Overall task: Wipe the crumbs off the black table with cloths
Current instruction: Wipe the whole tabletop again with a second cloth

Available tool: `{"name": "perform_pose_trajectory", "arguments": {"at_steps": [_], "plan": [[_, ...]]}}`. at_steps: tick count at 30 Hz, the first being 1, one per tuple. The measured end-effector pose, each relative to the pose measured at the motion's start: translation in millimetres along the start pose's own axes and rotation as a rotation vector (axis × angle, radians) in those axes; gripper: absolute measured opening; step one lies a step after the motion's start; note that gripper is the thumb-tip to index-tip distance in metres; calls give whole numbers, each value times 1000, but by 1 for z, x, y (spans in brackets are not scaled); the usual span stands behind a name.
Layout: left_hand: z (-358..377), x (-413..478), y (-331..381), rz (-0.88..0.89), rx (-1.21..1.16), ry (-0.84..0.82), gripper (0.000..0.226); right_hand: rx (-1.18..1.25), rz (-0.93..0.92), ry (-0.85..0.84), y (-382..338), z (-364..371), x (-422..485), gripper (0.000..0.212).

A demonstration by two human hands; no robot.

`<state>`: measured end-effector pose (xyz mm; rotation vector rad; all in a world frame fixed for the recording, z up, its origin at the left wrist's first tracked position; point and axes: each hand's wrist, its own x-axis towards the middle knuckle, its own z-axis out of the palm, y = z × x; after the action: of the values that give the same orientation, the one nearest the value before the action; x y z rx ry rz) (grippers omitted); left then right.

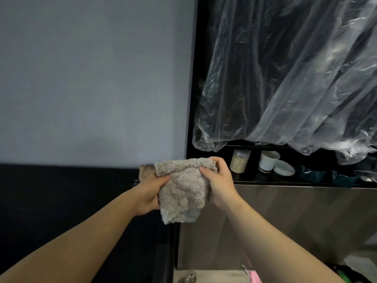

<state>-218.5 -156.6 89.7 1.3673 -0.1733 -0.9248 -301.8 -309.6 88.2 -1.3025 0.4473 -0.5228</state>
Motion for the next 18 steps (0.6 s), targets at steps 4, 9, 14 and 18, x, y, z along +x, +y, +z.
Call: {"name": "perform_pose_trajectory", "arguments": {"at_steps": [4, 9, 14, 18], "plan": [[-34, 7, 6, -48, -60, 130, 28, -68, -87, 23, 6, 29, 0, 28], [-75, 8, 23, -153, -338, 91, 39, -176, -78, -154, 19, 56, -9, 27], [-100, 18, 25, -135, -113, 123, 34, -270, -20, -312, 36, 84, -15, 15], [-109, 19, 28, -66, -54, 79, 25, -369, 145, -242, 50, 99, -4, 37]]}}
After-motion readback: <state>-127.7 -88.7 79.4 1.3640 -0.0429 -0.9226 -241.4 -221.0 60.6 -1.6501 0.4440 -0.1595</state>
